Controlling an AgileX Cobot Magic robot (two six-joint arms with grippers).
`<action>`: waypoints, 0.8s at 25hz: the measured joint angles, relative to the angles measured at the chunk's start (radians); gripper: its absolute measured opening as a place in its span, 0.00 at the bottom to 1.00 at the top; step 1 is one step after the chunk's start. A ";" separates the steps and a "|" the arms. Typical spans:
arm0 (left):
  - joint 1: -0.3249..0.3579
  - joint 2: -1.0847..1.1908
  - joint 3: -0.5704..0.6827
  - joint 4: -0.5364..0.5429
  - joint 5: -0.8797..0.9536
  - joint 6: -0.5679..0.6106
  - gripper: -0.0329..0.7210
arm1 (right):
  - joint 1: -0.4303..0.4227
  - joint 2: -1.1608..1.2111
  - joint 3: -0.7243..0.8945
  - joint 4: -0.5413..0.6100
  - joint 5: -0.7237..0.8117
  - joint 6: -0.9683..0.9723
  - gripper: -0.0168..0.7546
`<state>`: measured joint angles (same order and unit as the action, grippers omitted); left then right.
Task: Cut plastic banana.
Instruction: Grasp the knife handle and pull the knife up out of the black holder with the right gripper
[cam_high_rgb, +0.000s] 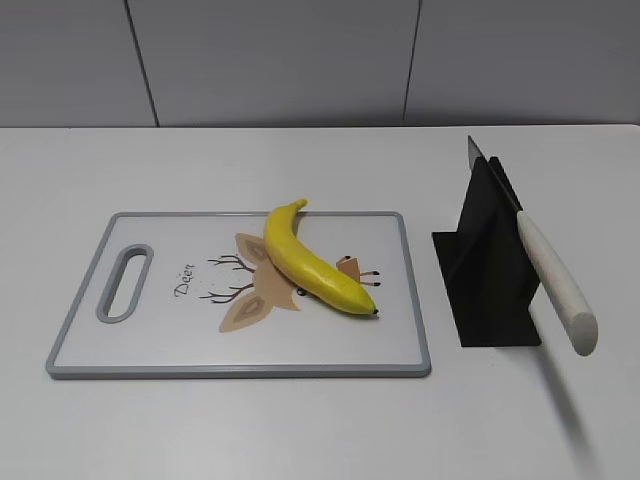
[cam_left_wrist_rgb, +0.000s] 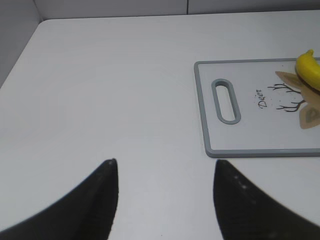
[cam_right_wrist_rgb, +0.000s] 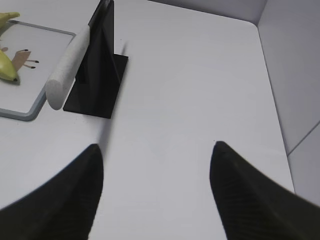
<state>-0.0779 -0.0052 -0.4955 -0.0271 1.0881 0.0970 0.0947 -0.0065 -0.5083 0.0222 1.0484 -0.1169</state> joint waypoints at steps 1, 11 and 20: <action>0.000 0.000 0.000 0.000 0.000 -0.001 0.83 | 0.000 0.000 0.000 0.000 0.000 0.000 0.70; 0.000 0.000 0.000 0.000 0.000 -0.002 0.82 | 0.000 0.000 0.000 0.000 0.000 0.000 0.70; 0.000 0.000 0.000 0.000 0.000 -0.002 0.82 | 0.000 0.000 0.000 0.000 0.000 0.000 0.70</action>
<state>-0.0779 -0.0052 -0.4955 -0.0271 1.0881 0.0948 0.0947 -0.0065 -0.5083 0.0222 1.0484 -0.1169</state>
